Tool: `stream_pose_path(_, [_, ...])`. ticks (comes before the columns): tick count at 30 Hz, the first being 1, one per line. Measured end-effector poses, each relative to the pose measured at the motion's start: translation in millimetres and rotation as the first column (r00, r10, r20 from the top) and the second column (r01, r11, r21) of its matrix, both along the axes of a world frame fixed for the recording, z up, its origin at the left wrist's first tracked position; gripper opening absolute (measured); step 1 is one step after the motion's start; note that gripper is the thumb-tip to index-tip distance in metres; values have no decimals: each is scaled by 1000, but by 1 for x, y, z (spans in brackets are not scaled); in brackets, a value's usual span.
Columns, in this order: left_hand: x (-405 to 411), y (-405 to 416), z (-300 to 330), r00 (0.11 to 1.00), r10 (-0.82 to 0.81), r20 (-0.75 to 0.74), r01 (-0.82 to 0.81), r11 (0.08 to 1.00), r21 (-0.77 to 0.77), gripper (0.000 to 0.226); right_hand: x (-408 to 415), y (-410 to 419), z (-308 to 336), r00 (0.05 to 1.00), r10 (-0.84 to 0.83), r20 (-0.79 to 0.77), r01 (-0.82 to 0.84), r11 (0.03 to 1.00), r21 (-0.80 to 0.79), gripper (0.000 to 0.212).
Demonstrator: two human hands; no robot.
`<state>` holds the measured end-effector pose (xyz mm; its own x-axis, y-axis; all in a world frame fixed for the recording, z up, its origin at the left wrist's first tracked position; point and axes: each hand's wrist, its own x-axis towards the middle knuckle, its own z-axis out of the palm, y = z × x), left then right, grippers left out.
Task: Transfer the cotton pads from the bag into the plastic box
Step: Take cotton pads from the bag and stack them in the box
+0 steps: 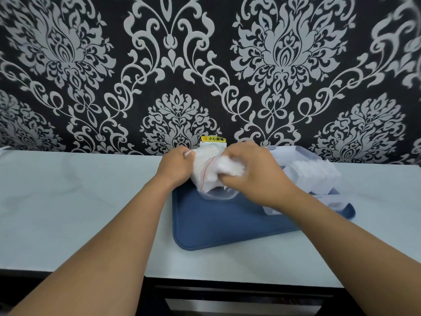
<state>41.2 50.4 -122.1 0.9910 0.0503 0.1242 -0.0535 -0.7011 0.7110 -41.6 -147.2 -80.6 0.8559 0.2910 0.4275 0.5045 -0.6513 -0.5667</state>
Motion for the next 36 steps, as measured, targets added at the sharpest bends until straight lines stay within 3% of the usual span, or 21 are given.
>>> stream_pose_path(3, [-7,-9,12,992,80,101,-71,994,-88,31,-4,-23,9,966,14,-260,112,879,463,19])
stream_pose_path(5, [-24,-23,35,938,200,284,-118,953,-280,35,-5,-37,12,911,117,-395,188,736,650,26])
stream_pose_path(7, [-51,-44,62,893,238,382,-15,863,-504,34,-6,-39,15,861,241,-448,237,589,773,29])
stream_pose_path(10, [-93,-86,86,950,35,311,198,704,-682,34,-6,-36,16,871,280,-403,223,507,833,37])
stream_pose_path(13, [-105,-117,80,977,-138,164,215,633,-744,53,-10,-31,18,895,263,-360,176,533,828,56])
stream_pose_path(16, [-100,-130,70,987,-153,48,128,573,-810,64,-17,-28,19,926,204,-318,152,570,807,64])
stream_pose_path(19, [-97,-133,66,987,-151,-60,18,465,-885,57,-20,-31,17,959,72,-274,140,721,678,67])
stream_pose_path(22, [-95,-130,62,984,-150,-100,-38,370,-928,35,-24,-26,17,964,6,-264,147,819,555,52])
stream_pose_path(26, [-99,-141,55,983,-139,-120,-54,405,-913,28,-14,-20,5,933,-358,-28,329,821,466,32])
stream_pose_path(29, [-106,-153,49,981,-168,-93,0,487,-873,32,-5,-24,5,856,-517,6,439,733,519,58])
stream_pose_path(32, [-107,-155,47,982,-179,53,165,703,-691,36,-1,-31,4,847,-524,-93,488,694,529,74])
stream_pose_path(36, [-96,-153,41,988,-118,101,154,810,-566,26,4,-38,0,831,-368,-416,555,520,649,84])
